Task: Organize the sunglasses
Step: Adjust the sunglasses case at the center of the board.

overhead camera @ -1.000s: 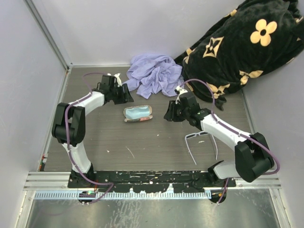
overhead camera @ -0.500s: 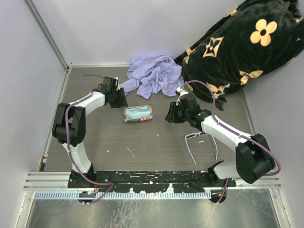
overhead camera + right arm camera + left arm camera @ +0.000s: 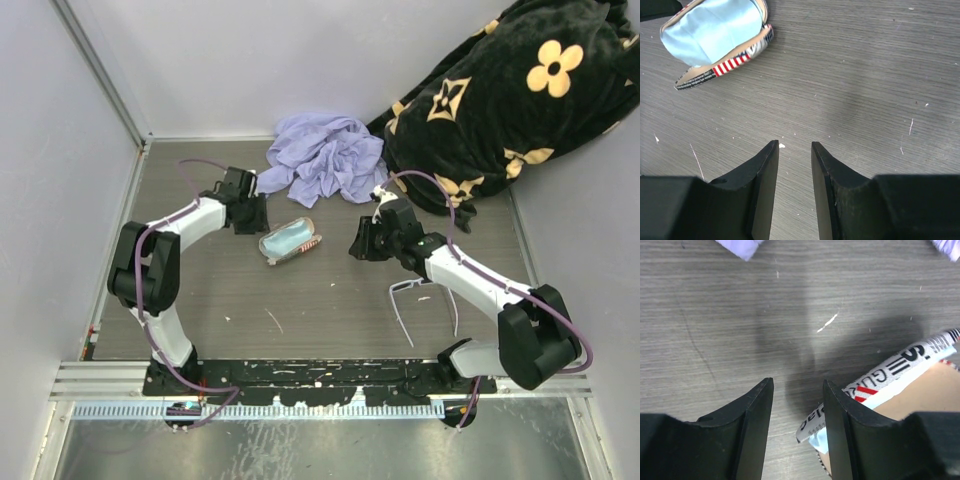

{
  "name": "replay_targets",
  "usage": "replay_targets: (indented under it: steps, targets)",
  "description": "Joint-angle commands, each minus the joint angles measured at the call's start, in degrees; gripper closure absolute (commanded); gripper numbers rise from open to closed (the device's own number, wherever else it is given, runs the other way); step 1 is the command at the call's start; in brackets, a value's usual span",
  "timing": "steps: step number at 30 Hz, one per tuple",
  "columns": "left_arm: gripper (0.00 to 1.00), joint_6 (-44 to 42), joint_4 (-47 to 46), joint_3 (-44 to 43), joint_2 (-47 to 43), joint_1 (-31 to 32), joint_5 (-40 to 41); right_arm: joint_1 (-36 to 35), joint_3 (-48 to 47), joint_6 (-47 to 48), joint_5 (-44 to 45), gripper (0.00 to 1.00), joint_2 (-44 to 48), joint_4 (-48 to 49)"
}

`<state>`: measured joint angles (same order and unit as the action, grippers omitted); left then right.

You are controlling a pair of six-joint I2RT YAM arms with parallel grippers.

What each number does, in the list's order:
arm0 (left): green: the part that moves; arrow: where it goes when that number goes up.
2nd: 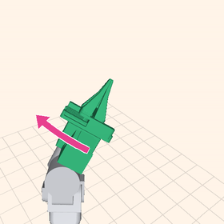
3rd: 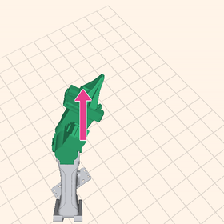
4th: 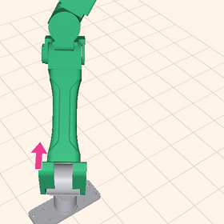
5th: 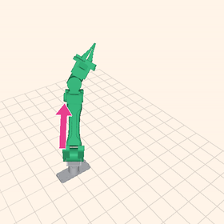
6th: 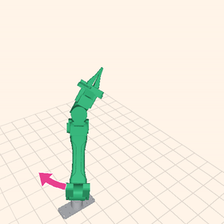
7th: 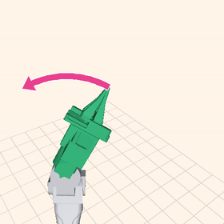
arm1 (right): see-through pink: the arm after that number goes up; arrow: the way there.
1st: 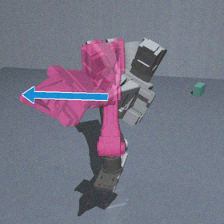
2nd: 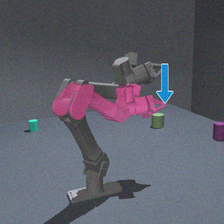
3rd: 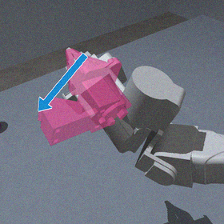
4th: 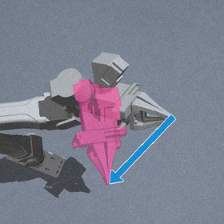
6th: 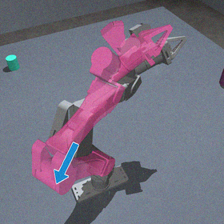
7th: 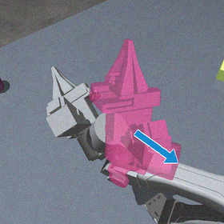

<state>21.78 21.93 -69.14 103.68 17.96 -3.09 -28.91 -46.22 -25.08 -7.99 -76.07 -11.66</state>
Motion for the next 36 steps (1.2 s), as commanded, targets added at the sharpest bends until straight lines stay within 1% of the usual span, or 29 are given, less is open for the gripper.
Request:
replay_targets:
  steps: [1,9,21,24,29,33,36]
  targets:
    - [0.54,-0.47,1.85,1.40,-3.98,2.00,2.59,0.01,0.54,1.09,0.85,0.62,2.96,1.49]
    - [0.54,0.34,3.87,4.24,-7.28,4.31,5.26,-0.01,1.45,1.18,0.65,0.62,3.70,1.55]
    - [0.54,2.79,4.10,9.29,-12.23,8.23,5.95,0.06,2.44,1.53,1.82,0.62,6.15,0.79]
    - [0.54,3.31,4.44,10.06,-13.09,8.33,6.65,0.02,2.53,1.54,2.01,0.62,6.47,0.58]
    - [0.55,4.15,6.25,10.64,-15.32,8.32,10.74,0.05,2.08,1.82,2.84,0.62,7.21,-0.52]
    - [0.54,5.20,7.16,11.10,-19.25,8.32,13.77,0.03,0.87,2.53,5.47,0.61,8.24,-2.94]
    - [0.53,5.89,7.98,11.71,-22.65,8.32,15.84,0.00,0.30,2.15,9.56,0.56,10.10,-5.60]
